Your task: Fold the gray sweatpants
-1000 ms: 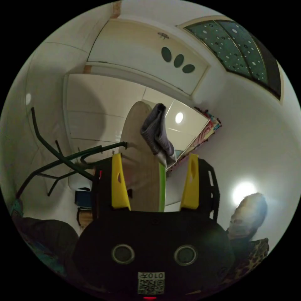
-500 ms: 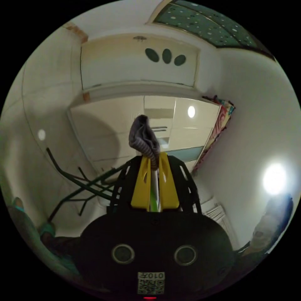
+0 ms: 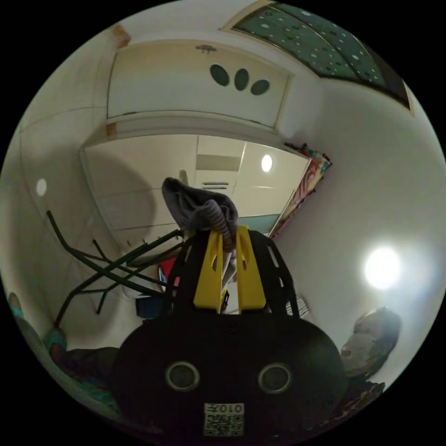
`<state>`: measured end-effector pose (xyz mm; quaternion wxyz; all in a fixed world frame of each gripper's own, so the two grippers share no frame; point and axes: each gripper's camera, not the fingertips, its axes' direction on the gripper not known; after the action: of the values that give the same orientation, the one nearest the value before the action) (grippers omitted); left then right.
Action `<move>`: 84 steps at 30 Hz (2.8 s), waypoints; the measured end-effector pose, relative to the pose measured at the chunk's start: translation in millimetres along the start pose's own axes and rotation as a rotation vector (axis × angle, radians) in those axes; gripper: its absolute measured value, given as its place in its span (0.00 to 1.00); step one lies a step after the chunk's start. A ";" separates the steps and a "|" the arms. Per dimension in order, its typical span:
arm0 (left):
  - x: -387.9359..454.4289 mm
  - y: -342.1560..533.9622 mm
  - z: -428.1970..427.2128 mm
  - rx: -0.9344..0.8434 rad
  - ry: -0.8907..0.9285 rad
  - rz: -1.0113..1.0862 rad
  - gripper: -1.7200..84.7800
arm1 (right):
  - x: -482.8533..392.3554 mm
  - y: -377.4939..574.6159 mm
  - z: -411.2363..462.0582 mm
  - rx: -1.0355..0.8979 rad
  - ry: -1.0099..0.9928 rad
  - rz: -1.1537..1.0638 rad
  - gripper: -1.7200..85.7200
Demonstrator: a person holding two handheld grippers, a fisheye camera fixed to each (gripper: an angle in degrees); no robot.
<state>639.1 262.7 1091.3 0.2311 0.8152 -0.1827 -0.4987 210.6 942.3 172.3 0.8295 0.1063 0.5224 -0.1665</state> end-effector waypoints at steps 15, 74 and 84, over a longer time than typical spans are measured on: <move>30.0 1.0 27.8 -0.065 -0.100 0.086 0.10 | -118.2 198.6 -237.0 0.646 0.541 0.215 0.18; 59.1 11.7 63.6 -0.195 -0.135 0.084 0.11 | -199.2 3.7 287.1 -0.618 1.486 -0.189 0.06; 57.1 6.0 63.5 -0.210 -0.094 0.074 0.11 | -230.9 -13.4 220.3 -0.343 1.161 -0.084 0.06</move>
<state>606.6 215.2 1027.9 0.3246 0.7549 -0.1698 -0.5440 296.5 890.9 475.7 0.4071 0.0239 0.9127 -0.0274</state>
